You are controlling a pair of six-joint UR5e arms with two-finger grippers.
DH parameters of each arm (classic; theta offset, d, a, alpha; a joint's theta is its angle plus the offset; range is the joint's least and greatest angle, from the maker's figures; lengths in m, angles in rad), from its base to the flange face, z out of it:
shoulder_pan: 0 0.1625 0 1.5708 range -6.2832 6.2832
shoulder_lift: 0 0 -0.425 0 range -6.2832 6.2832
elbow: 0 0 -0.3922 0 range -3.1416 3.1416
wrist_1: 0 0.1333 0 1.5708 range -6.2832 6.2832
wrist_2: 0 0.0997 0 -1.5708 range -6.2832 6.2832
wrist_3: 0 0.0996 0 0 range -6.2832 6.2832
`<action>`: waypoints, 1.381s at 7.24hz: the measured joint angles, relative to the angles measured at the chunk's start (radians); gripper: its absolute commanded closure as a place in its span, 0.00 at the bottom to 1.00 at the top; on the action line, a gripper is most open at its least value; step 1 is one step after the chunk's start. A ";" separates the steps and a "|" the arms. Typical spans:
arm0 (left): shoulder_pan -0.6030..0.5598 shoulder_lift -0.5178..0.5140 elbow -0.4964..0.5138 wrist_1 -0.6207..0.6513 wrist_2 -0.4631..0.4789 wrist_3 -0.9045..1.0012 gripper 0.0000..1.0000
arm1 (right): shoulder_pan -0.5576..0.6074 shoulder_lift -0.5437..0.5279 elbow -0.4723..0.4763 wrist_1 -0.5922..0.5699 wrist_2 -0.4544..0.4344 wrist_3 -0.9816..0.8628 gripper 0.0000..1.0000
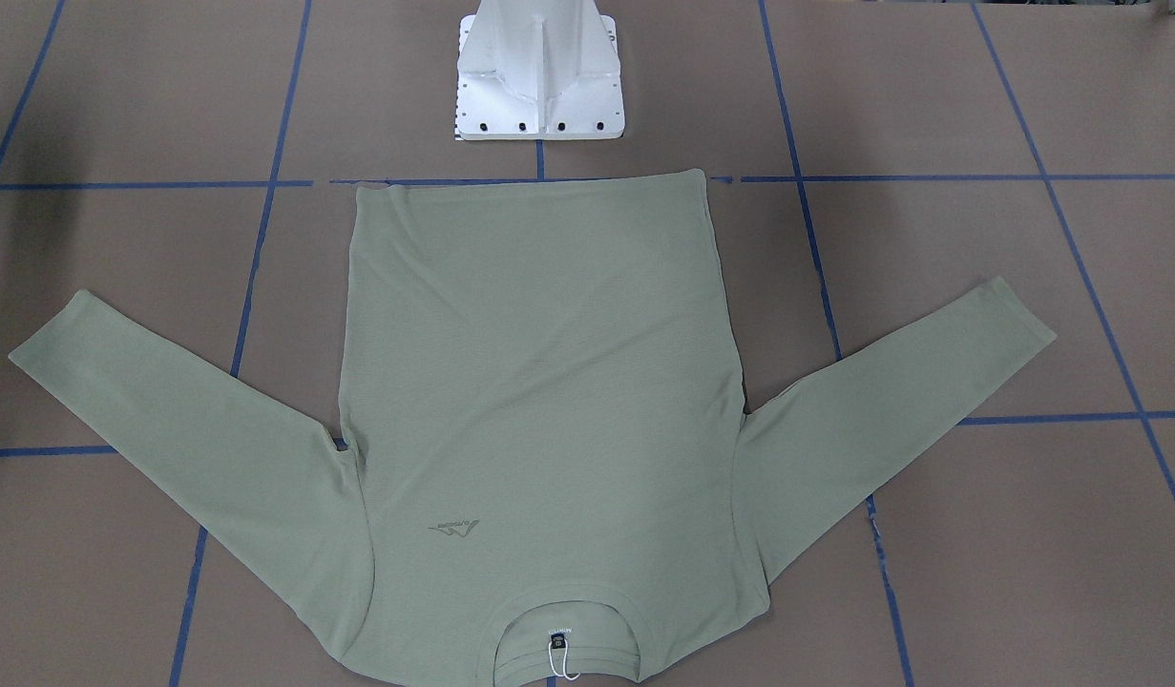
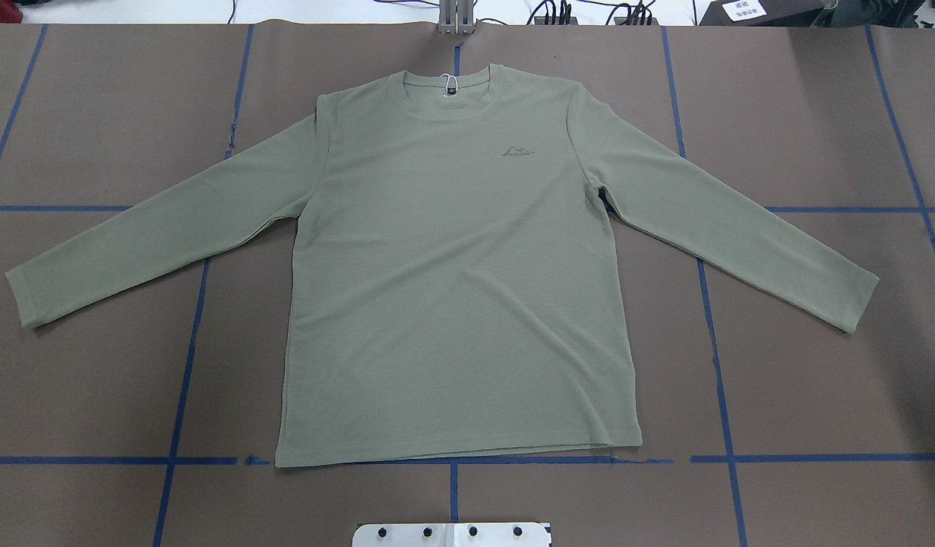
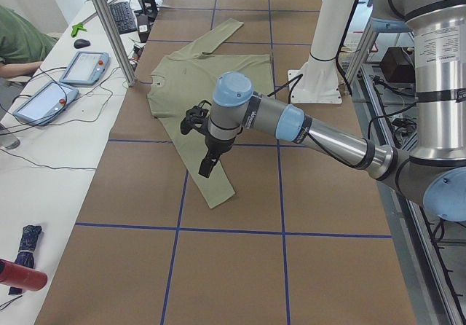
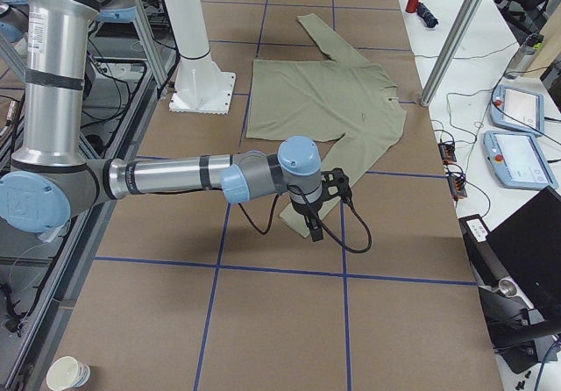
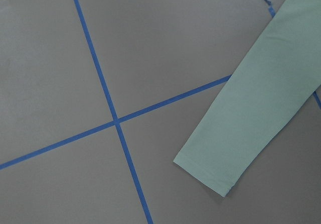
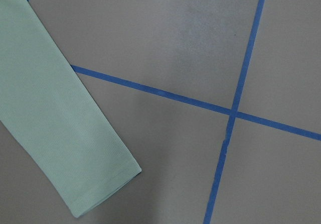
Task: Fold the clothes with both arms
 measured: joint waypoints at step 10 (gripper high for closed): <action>-0.002 0.017 -0.004 0.001 -0.009 0.001 0.00 | -0.450 0.007 -0.394 0.914 -0.292 0.811 0.23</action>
